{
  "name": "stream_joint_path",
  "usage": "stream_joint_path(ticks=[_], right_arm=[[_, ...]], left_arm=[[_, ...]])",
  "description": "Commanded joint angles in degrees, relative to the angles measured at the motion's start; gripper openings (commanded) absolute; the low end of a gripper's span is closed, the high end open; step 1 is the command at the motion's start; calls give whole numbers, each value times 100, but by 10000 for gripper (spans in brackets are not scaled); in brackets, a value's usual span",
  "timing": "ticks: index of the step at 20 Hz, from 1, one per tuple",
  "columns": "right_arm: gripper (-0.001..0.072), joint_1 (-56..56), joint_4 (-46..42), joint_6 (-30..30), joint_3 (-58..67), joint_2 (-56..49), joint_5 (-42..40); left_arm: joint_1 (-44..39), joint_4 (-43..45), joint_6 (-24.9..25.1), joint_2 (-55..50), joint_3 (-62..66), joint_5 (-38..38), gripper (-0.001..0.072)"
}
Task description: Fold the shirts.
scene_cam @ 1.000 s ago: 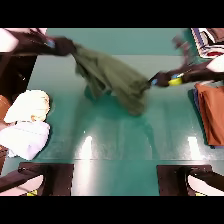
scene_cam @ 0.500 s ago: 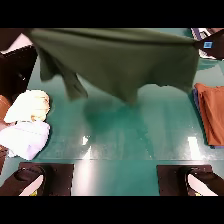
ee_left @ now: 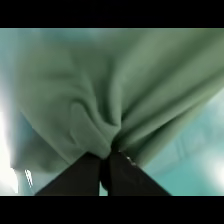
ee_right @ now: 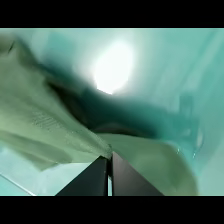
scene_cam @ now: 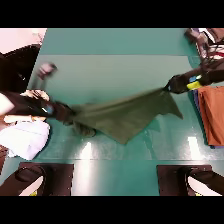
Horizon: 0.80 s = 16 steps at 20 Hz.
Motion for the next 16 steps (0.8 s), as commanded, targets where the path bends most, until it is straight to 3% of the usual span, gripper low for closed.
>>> stream_joint_path(ticks=[1,2,4,5,8,12,16], right_arm=[[13,101,-146,109,-817,-17,-262],[13,101,-146,109,-907,-22,-269],[13,101,-146,109,-970,-22,-341],[13,101,-144,109,-968,-22,-402],[13,101,-140,107,-968,-20,-446],[13,101,-138,107,-968,-20,-446],[13,101,-140,107,-970,-22,-533]], left_arm=[[-732,-256,-24,4,-1521,378,32],[-841,-387,-24,4,-1703,428,44],[-866,-564,-26,4,-1720,400,507],[-866,-568,-24,4,-1615,396,552],[-627,-463,-24,4,-920,306,552],[317,317,-160,-26,-323,730,551],[901,17,15,-1027,-323,1113,552]])
